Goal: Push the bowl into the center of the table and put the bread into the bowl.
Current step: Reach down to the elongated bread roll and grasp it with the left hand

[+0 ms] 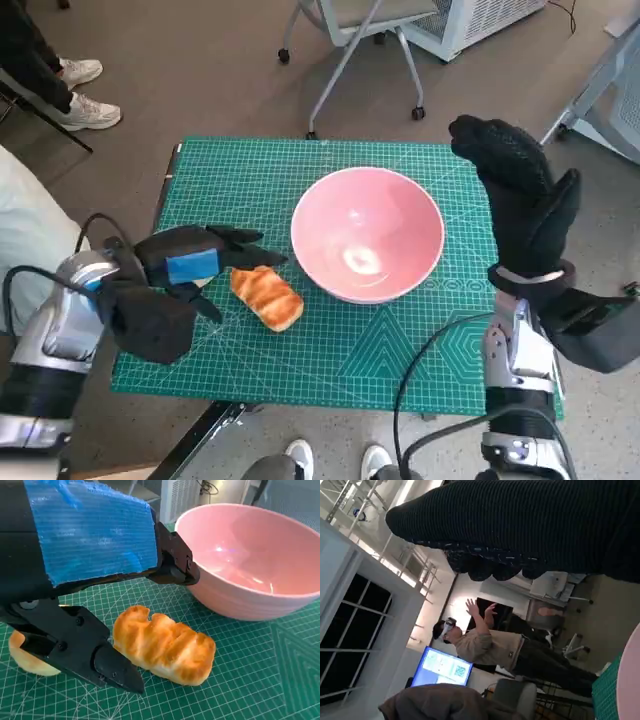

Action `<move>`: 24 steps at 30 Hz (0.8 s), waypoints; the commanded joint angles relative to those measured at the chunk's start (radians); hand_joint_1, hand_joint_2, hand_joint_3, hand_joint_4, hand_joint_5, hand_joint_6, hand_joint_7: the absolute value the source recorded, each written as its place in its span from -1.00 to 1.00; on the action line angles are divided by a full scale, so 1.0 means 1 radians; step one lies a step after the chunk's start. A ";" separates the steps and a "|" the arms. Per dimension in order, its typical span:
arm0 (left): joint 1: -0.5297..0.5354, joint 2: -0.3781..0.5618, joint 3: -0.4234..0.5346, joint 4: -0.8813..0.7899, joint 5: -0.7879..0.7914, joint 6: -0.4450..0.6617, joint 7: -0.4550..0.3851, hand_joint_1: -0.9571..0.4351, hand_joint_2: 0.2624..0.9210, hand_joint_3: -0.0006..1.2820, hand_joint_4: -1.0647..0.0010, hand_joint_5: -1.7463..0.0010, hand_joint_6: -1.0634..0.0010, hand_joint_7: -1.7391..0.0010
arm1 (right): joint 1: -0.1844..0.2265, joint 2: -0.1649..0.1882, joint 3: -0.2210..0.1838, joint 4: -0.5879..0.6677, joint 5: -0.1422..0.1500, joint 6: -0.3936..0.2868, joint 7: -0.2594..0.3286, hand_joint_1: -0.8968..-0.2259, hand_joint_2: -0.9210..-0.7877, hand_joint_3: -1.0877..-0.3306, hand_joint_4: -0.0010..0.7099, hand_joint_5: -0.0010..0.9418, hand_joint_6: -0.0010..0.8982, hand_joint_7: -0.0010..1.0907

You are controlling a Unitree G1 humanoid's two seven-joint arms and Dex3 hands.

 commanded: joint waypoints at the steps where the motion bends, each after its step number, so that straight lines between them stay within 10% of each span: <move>1: -0.036 -0.022 -0.033 0.054 0.047 -0.025 0.033 0.44 0.43 -0.97 0.49 1.00 0.20 1.00 | 0.018 -0.009 -0.006 0.023 0.002 0.006 0.009 -0.39 -1.00 -0.06 -0.46 -1.00 -0.86 -0.04; 24: -0.136 -0.117 -0.163 0.331 0.184 -0.084 0.121 0.39 0.66 -0.95 0.13 0.97 -0.04 0.96 | 0.025 -0.001 -0.011 0.019 0.004 0.009 0.007 -0.37 -1.00 -0.05 -0.46 -0.99 -0.83 -0.09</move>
